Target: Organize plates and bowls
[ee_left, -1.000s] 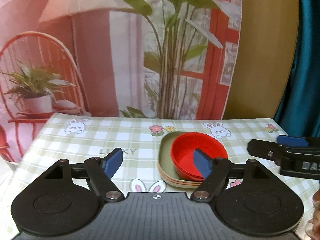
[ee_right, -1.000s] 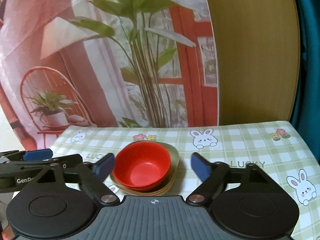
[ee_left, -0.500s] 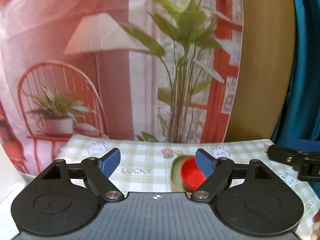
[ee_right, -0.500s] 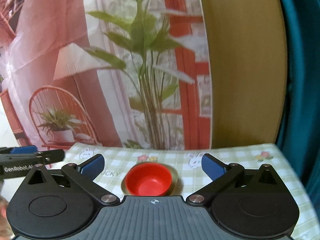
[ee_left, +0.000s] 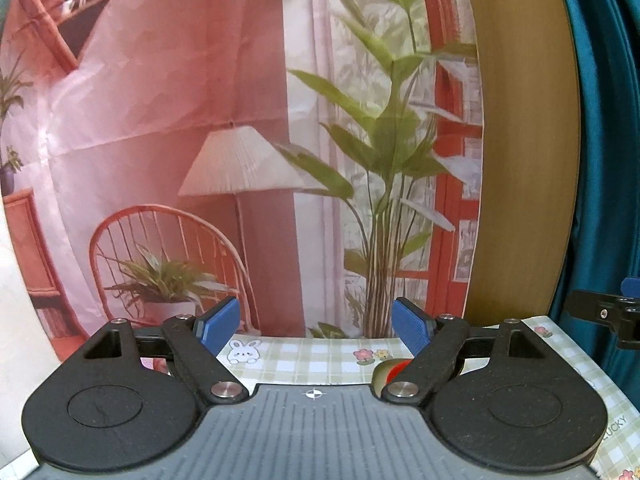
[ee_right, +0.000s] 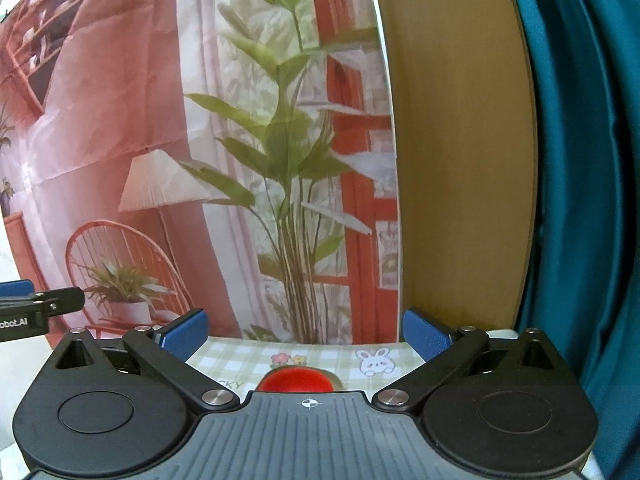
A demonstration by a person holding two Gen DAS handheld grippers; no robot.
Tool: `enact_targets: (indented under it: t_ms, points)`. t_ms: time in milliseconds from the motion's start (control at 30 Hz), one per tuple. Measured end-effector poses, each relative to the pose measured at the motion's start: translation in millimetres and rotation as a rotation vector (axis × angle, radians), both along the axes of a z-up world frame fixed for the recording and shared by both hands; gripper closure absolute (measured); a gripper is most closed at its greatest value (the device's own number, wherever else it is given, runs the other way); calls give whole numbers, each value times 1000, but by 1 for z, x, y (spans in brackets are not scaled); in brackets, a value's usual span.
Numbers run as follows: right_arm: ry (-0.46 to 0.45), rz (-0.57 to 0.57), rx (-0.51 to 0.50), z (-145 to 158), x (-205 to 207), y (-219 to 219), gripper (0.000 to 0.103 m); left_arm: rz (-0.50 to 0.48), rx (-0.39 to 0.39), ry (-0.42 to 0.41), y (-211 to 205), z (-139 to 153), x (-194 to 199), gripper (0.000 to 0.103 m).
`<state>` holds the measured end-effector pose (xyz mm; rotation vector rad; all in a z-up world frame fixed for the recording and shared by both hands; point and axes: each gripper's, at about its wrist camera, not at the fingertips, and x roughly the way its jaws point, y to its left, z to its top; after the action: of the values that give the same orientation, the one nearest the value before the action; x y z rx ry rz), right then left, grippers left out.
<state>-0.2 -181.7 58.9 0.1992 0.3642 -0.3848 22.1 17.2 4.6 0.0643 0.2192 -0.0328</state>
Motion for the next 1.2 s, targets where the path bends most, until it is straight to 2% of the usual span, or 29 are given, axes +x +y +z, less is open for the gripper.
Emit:
enact_targets:
  t_ms: [167, 567, 1200]
  points:
    - [-9, 1, -1, 7, -8, 7, 0, 31, 2, -20, 1, 5, -16, 17]
    - [-28, 11, -12, 16, -19, 13, 0, 29, -25, -18, 1, 8, -24, 16]
    - [-42, 9, -14, 22, -26, 15, 0, 11, -16, -53, -4, 11, -38, 16]
